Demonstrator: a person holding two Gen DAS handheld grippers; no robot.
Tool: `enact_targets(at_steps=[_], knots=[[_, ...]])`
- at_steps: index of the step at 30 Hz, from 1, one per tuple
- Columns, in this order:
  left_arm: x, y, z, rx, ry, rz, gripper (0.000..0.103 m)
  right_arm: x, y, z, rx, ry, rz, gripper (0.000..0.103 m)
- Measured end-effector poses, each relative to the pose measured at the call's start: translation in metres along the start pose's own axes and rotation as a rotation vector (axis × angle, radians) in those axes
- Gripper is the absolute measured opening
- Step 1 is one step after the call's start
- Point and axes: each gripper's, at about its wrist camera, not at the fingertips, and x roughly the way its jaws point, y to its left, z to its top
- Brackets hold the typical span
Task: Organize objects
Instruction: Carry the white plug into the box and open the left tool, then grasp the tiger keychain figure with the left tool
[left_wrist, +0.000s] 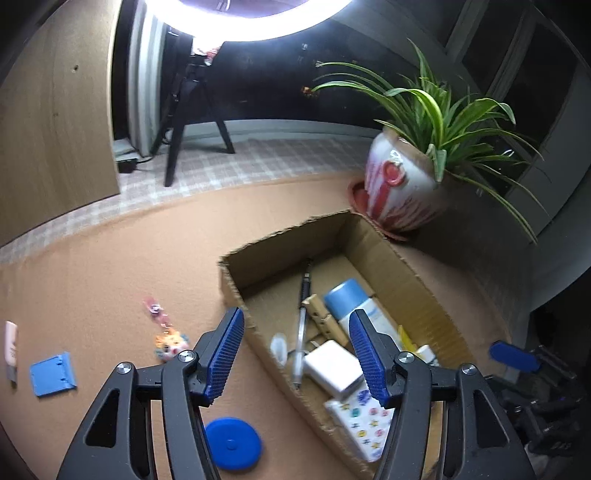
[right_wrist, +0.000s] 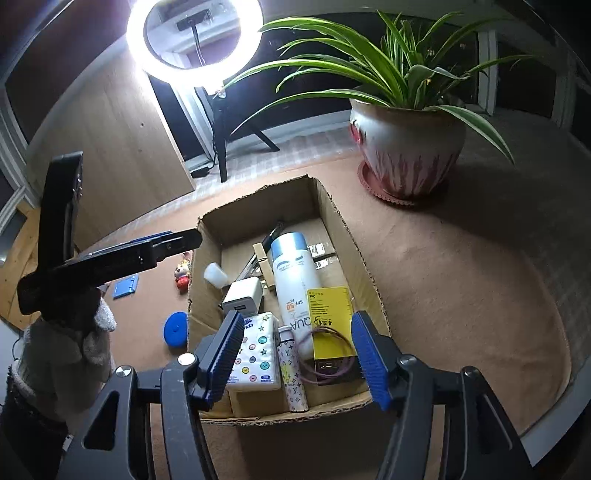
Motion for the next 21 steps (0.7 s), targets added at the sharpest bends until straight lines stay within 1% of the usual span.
enact_targets(at_steps=[7,12,17,21], knots=[[-0.010,0.031,-0.005,-0.041,0.009,0.019,0.063,0.002,0.003,-0.003,0.023,0.008,0.020,0.057],[-0.019,0.065,-0.021,-0.082,0.025,0.053,0.063,-0.001,0.007,-0.006,0.042,0.002,0.046,0.057],[-0.019,0.094,-0.039,-0.120,0.063,0.087,0.062,-0.005,0.014,-0.009,0.057,-0.004,0.078,0.057],[-0.014,0.100,-0.048,-0.121,0.084,0.097,0.061,-0.007,0.022,-0.013,0.049,-0.004,0.086,0.057]])
